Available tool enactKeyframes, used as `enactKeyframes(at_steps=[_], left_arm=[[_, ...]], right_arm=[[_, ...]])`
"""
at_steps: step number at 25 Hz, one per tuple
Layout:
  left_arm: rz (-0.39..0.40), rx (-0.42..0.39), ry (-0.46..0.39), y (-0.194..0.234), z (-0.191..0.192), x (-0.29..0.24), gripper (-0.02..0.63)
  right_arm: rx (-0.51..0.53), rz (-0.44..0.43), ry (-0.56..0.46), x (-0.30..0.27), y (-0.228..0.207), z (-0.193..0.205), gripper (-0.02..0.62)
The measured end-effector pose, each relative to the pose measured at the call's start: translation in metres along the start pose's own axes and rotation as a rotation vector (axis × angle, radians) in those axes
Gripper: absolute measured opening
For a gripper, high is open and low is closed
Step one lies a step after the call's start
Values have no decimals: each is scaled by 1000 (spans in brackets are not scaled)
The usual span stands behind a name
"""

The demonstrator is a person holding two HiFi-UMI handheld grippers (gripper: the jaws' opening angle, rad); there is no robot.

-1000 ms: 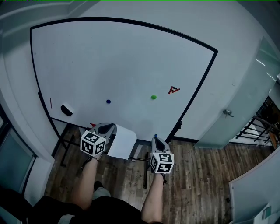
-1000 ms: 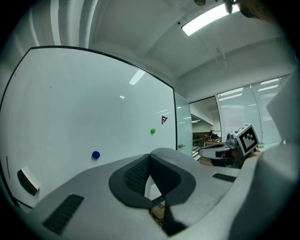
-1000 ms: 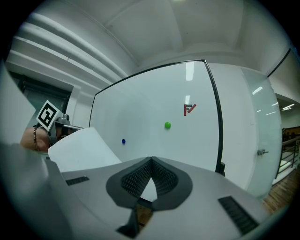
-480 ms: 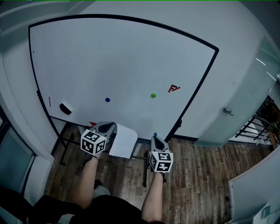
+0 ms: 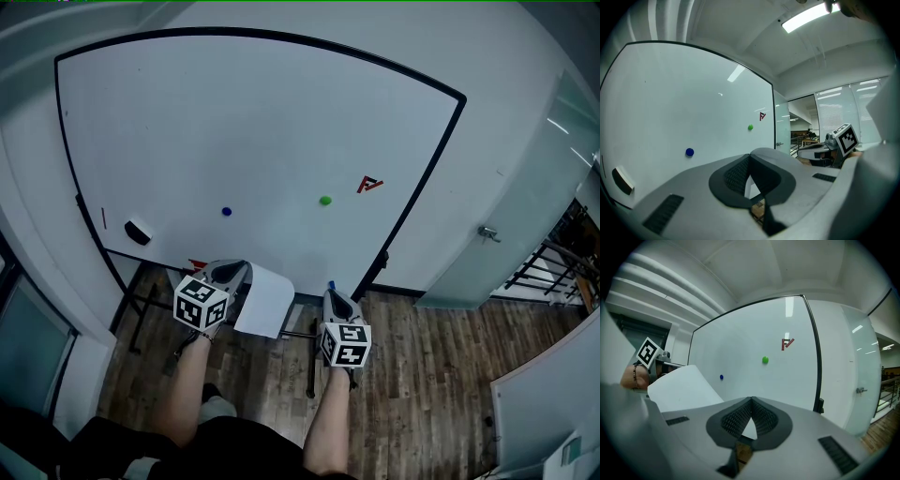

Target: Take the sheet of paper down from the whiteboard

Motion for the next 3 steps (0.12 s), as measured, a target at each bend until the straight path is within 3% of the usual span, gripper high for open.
enactKeyframes(at_steps=[3], left_arm=[[6, -5, 3, -3, -1, -3, 21]], right_arm=[[1, 0, -3, 0, -1, 0, 25]])
Point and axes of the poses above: the fingertips, and each gripper's own axes: x backward along the fingers, y to its left, z out of its underside, the point moved 10 cm from there along x, backward along the fingers, and after that the axes turned 7 degrees about -y, right-handed, at the moved point
